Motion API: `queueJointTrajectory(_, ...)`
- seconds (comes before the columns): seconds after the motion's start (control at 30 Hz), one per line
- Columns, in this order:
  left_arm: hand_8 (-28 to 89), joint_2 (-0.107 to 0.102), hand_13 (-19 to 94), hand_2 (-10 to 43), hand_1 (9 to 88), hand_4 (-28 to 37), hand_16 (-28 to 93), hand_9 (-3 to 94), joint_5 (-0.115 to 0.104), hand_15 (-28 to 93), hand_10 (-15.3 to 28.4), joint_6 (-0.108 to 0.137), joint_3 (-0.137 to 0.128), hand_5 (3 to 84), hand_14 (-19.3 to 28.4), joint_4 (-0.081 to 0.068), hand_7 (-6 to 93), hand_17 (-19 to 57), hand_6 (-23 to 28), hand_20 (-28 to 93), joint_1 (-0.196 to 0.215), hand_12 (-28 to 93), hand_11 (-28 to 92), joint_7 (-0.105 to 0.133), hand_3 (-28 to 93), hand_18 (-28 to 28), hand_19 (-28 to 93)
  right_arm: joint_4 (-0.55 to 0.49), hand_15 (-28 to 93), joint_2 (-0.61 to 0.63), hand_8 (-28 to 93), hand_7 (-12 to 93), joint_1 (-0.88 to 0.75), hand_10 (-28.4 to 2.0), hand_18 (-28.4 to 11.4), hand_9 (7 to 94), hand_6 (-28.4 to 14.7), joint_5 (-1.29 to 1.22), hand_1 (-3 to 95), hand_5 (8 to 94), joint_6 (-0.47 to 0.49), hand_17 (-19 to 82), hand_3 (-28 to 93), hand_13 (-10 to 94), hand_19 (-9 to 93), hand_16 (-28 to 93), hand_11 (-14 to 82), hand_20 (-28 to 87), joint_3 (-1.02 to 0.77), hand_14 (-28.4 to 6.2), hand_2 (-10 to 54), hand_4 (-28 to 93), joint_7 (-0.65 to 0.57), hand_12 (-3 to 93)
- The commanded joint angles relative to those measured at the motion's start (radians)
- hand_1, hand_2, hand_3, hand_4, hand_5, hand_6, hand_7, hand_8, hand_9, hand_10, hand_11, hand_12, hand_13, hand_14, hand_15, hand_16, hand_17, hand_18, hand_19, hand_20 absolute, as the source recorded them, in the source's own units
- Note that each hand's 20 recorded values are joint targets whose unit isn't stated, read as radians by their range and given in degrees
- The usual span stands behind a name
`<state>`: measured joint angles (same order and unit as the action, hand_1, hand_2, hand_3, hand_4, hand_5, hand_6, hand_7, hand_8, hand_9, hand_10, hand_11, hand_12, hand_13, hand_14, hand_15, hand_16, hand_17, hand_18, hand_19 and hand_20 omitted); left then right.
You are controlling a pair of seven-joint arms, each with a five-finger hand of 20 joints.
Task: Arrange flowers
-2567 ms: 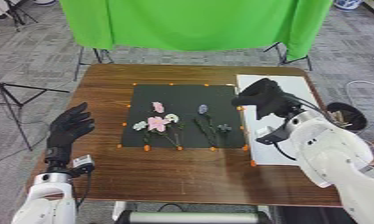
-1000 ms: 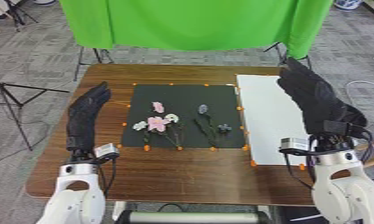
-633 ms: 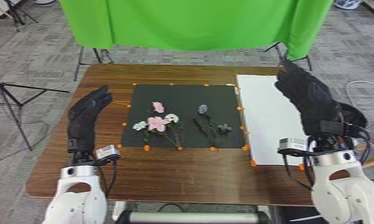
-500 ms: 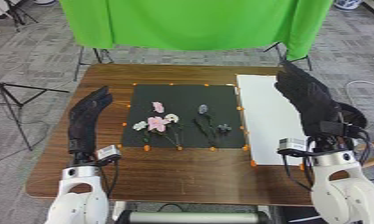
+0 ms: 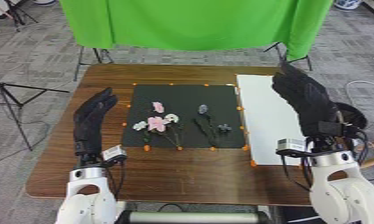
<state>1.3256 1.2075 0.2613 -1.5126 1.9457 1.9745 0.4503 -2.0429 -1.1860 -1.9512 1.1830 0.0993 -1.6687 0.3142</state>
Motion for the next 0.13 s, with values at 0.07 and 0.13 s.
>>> queueJointTrajectory(0.07,-8,0.008,38,-1.2,26.3,-24.3,-1,47.4,-0.016,20,13.5,0.018,0.003,50.3,16.1,-0.001,16.3,7.8,2.6,15,-0.003,12,22,0.018,71,12.0,17,0.000,8,0.007,-7,7,0.009,-13.3,-15.5,40.1,-1.0,-0.011,5.3,40.7,0.016,14,77,28,4,13,4.2,23,0.004,-14.4,-6.8,-18,0.012,9.4)
queueJointTrajectory(0.13,-8,0.006,38,-1.2,26.4,-24.2,-1,47.5,-0.010,20,13.5,0.017,0.002,50.4,16.1,0.002,16.4,7.9,2.6,15,0.002,12,22,0.018,71,12.0,17,0.003,8,0.007,-7,7,0.013,-13.3,-15.6,40.2,-1.0,-0.007,5.4,40.7,0.030,14,77,28,4,13,4.3,23,0.005,-14.5,-6.9,-18,0.009,9.5)
